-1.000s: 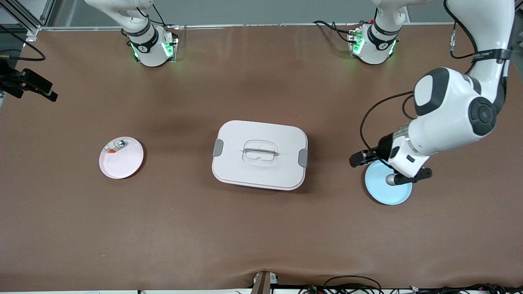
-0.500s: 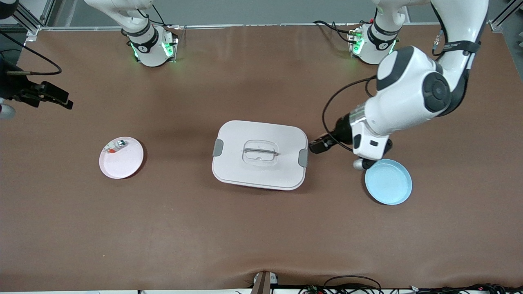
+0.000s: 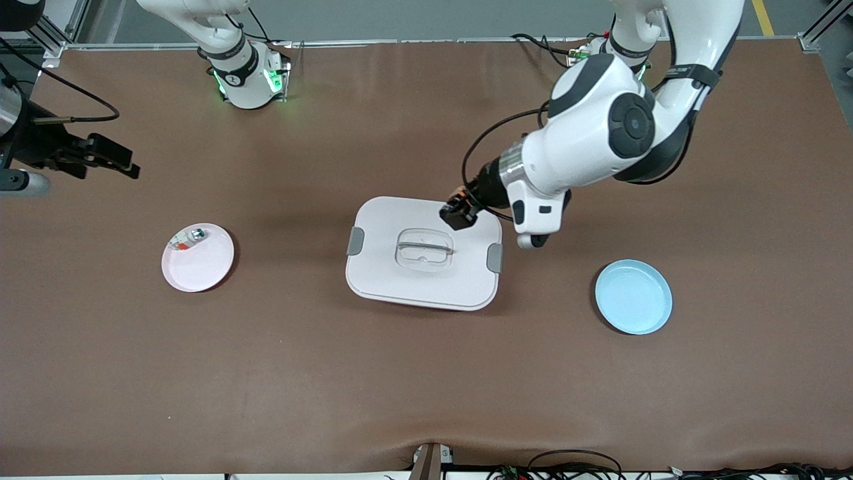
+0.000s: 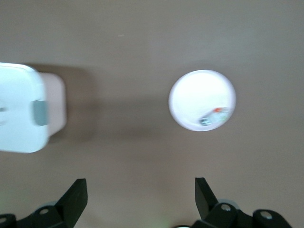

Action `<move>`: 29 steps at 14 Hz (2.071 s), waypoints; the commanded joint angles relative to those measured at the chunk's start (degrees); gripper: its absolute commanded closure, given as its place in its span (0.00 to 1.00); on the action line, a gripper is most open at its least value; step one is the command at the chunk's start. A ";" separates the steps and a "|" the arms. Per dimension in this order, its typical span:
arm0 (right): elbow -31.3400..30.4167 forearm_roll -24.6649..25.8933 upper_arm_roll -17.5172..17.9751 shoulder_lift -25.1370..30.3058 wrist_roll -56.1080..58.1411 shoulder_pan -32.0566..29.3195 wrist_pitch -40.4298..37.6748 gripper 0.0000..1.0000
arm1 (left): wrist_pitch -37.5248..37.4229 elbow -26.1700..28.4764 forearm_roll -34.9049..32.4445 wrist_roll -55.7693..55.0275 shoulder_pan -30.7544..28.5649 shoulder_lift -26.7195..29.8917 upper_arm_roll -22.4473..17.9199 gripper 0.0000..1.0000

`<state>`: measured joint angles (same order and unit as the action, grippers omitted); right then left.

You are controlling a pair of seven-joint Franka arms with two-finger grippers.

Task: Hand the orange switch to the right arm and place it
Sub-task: 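Lift the orange switch and carry it over the white box, then hold the switch out while the right gripper reaches to grasp it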

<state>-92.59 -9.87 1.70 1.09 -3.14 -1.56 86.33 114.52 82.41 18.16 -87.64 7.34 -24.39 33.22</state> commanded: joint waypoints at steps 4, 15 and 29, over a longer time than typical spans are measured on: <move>-6.79 -18.49 -0.12 1.01 -0.11 0.68 5.39 0.00 | 4.29 -8.32 0.83 -18.85 8.29 -5.58 -0.09 1.00; -23.94 -36.78 -0.12 8.92 0.33 8.76 21.76 0.00 | 11.06 -11.48 0.74 -34.00 15.33 -9.98 -0.27 1.00; -32.04 -41.54 -0.03 9.89 -9.60 23.53 39.50 0.00 | 14.68 -13.51 0.74 -34.09 17.45 -11.65 -0.27 1.00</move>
<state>-121.57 -50.41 2.01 9.00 -11.24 19.83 122.51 128.88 70.99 18.26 -120.97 23.63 -34.90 33.25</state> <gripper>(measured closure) 0.000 0.278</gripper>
